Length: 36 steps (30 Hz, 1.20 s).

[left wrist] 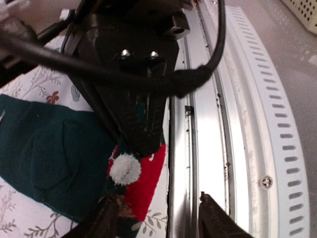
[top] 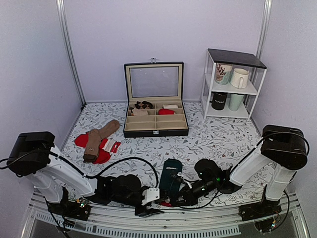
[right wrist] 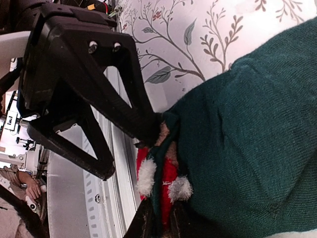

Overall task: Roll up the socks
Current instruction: Roll the sock at the center of the board.

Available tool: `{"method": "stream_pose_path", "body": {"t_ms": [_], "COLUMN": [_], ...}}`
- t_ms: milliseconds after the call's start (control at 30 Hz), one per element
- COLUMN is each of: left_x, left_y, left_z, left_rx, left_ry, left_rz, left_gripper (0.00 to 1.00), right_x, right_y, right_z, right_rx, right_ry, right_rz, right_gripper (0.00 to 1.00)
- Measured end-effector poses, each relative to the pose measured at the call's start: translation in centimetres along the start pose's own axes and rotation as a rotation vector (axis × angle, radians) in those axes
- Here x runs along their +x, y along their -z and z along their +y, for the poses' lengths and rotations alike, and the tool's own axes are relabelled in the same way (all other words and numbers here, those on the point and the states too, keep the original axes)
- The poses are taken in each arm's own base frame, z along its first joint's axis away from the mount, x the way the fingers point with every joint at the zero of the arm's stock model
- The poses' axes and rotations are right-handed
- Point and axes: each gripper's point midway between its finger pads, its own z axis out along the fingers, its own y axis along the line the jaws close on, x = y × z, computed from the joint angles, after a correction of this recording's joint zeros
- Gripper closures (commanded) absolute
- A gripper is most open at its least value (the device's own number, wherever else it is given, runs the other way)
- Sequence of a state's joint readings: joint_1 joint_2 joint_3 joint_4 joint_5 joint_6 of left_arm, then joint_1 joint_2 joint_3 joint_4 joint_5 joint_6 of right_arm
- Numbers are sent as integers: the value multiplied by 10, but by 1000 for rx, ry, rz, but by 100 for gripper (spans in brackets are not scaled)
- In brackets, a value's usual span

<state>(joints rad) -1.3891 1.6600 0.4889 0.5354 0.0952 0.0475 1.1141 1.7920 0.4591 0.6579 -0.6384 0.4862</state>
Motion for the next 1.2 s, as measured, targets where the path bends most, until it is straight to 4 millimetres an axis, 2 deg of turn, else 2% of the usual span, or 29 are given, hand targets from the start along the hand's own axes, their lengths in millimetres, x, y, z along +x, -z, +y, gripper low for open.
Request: {"method": "stream_pose_path", "body": {"t_ms": [67, 133, 233, 333, 500, 600, 700, 767, 833, 900, 1000, 1100, 1200], "left_x": [-1, -4, -5, -6, -3, 7, 13, 11, 10, 9, 8, 4, -3], "left_y": [0, 3, 8, 9, 6, 0, -2, -2, -2, -2, -2, 1, 9], "left_z": [0, 1, 6, 11, 11, 10, 10, 9, 9, 9, 10, 11, 11], "left_rx": [-12, -31, -69, -96, -98, -92, -87, -85, -84, -84, -88, -96, -102], "left_ry": [-13, -18, -20, -23, -24, -23, -21, -21, -20, -20, -17, -17, -20], "left_rz": [-5, -19, -34, -39, -33, -3, 13, 7, 1, -1, -5, -28, -59], "left_gripper": [16, 3, 1, 5, 27, 31, 45, 50, 51, 37, 31, 31, 39], "right_x": [0, 0, 0, 1, 1, 1, 1, 1, 1, 1, 1, 1, 1], "right_y": [0, 0, 0, 0, 0, 0, 0, 0, 0, 0, 0, 0, 0], "right_z": [0, 0, 0, -1, 0, 0, 0, -1, 0, 0, -1, 0, 0], "right_rx": [0, 1, 0, -1, -3, -3, -3, -3, -4, -4, -4, -5, -6], "right_ry": [0, -1, -2, 0, 0, 0, 0, -1, -1, -1, -1, -2, -2], "right_rz": [0, 1, 2, 3, 4, 5, 4, 5, 5, 5, 5, 7, 7], "right_gripper": [88, 88, 88, 88, 88, 88, 88, 88, 88, 88, 88, 88, 88]}}
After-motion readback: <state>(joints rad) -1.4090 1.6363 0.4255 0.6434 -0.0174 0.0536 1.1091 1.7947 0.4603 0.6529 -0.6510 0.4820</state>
